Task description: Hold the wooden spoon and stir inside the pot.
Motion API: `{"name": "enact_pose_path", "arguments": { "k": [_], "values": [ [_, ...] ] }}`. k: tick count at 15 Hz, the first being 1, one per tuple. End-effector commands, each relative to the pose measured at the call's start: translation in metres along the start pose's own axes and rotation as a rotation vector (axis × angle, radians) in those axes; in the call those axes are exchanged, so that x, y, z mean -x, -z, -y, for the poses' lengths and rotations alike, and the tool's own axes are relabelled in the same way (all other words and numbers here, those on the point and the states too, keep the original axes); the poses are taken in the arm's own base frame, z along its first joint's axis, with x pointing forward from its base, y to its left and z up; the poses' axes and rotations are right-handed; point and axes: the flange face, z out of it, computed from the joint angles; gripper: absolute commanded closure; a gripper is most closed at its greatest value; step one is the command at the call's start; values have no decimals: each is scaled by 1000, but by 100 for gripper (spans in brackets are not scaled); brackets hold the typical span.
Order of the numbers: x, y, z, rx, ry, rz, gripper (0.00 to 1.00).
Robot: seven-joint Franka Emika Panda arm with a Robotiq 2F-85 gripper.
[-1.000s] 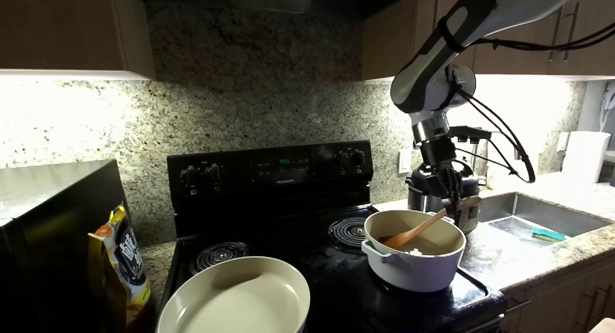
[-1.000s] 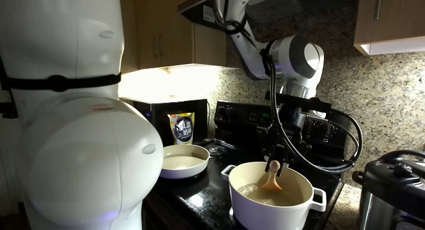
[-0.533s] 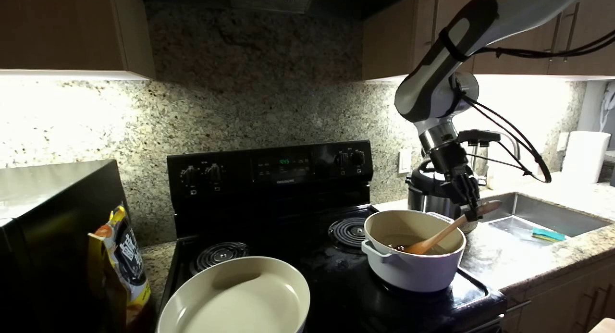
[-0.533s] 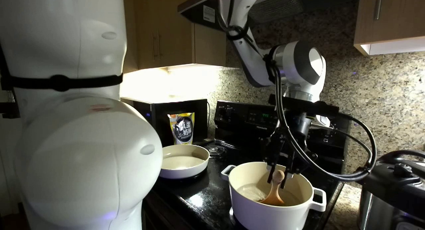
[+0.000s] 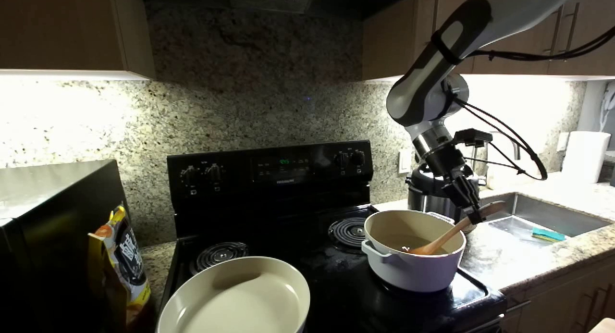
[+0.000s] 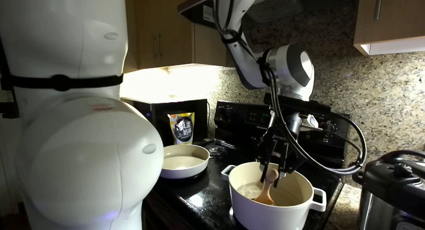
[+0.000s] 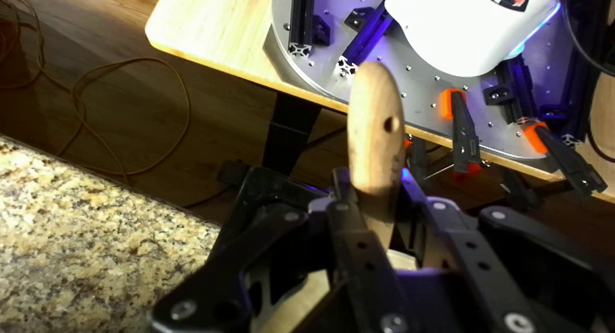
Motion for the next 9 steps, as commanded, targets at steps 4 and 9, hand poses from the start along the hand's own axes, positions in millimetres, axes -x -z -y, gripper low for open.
{"name": "enact_pose_path", "arguments": {
  "k": [4, 9],
  "values": [
    [-17, 19, 10, -55, -16, -160, 92],
    [-15, 22, -2, -54, -87, -250, 92]
  ]
}}
